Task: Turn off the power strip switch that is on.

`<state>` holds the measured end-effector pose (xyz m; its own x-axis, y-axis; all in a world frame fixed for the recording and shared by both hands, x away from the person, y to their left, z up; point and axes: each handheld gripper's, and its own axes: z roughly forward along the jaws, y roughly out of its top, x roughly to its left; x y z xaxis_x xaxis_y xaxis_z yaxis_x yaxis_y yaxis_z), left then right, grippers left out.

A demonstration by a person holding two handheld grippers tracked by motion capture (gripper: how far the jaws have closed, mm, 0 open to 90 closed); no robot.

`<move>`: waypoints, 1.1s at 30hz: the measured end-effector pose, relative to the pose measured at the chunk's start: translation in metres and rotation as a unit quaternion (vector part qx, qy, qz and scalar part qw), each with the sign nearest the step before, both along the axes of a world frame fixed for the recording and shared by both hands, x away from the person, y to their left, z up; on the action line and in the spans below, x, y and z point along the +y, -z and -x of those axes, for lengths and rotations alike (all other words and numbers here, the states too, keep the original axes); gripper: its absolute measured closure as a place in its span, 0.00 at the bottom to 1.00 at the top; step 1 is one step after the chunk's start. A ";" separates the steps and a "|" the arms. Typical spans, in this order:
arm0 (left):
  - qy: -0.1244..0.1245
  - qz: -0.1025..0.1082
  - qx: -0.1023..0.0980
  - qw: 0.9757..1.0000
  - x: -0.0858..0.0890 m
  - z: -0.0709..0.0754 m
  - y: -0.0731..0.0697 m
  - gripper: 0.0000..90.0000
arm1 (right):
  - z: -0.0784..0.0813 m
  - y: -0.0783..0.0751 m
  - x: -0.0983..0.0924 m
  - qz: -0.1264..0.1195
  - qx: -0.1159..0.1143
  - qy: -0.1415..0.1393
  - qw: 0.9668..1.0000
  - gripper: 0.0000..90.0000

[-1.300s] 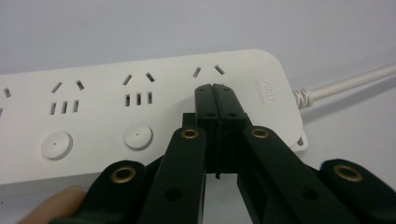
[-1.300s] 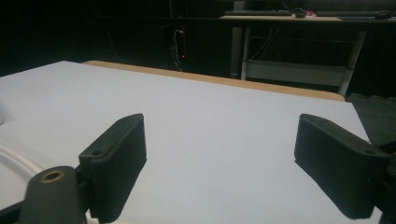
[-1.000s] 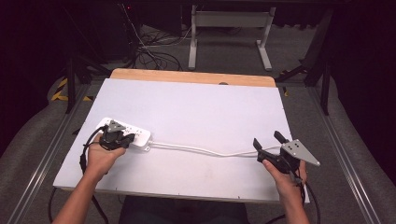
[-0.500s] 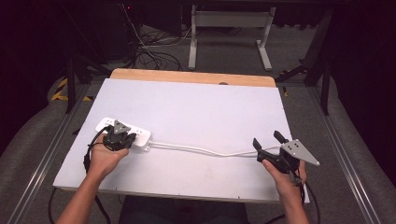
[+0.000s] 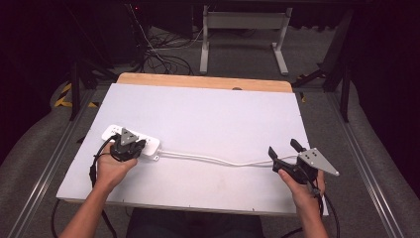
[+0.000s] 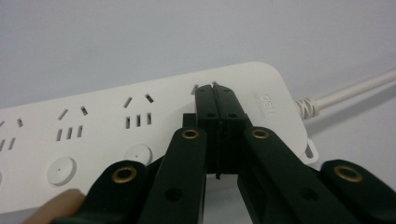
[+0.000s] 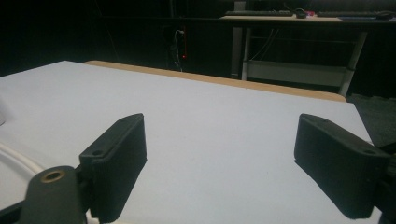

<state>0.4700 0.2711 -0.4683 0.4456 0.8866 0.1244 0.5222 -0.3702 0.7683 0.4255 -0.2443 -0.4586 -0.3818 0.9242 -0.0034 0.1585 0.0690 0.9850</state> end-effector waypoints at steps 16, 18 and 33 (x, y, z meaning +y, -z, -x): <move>-0.069 0.131 -0.165 0.975 0.031 0.029 -0.036 1.00 | 0.000 -0.001 -0.001 -0.004 -0.002 0.002 1.000 0.20; -0.094 0.146 -0.188 0.967 0.038 0.033 -0.039 1.00 | 0.000 -0.001 -0.001 -0.004 -0.002 0.002 1.000 0.20; -0.184 0.163 -0.246 0.938 0.064 0.051 -0.037 0.98 | 0.000 -0.001 -0.002 -0.003 -0.002 0.003 1.000 0.20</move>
